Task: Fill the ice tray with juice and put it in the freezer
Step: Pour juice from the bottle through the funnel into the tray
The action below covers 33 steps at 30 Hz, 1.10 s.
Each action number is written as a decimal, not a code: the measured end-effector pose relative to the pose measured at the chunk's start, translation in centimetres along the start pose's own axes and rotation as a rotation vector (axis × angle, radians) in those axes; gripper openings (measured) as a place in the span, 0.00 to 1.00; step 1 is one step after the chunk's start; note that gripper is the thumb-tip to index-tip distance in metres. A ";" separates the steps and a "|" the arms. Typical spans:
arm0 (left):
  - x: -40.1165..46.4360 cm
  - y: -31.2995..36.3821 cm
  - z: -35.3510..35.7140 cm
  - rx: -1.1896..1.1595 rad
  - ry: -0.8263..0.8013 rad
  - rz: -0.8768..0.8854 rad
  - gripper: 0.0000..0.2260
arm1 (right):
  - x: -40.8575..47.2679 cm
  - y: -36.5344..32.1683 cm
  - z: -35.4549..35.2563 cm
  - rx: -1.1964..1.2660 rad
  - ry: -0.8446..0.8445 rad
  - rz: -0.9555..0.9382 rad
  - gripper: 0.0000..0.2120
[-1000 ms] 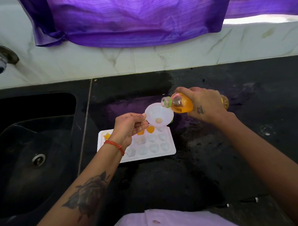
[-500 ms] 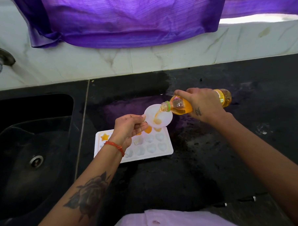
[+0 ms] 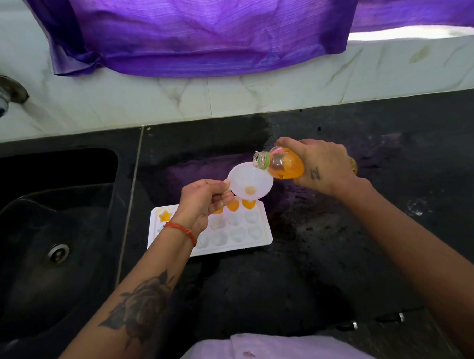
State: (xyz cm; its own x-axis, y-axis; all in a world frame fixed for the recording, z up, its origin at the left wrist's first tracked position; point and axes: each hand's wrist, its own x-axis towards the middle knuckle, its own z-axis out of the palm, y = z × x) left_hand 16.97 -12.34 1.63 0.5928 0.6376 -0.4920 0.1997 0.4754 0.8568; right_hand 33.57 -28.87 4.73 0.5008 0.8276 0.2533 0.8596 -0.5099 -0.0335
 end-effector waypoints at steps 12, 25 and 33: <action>-3.0 0.8 -4.3 -0.124 0.067 0.081 0.02 | 0.7 -4.7 -2.4 0.127 -0.013 -0.069 0.35; -5.8 0.4 -14.1 -0.167 0.301 0.118 0.02 | 1.8 -12.3 -1.6 0.180 -0.075 -0.221 0.38; -5.1 -1.0 -15.8 -0.178 0.303 0.061 0.03 | 2.1 -14.6 -0.4 0.088 -0.149 -0.249 0.35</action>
State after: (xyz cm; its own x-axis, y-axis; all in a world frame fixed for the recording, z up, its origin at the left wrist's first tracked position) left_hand 1.44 -6.50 0.88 0.3360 0.8061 -0.4871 0.0167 0.5120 0.8588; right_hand 22.01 -19.74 6.19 0.2777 0.9531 0.1200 0.9599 -0.2705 -0.0732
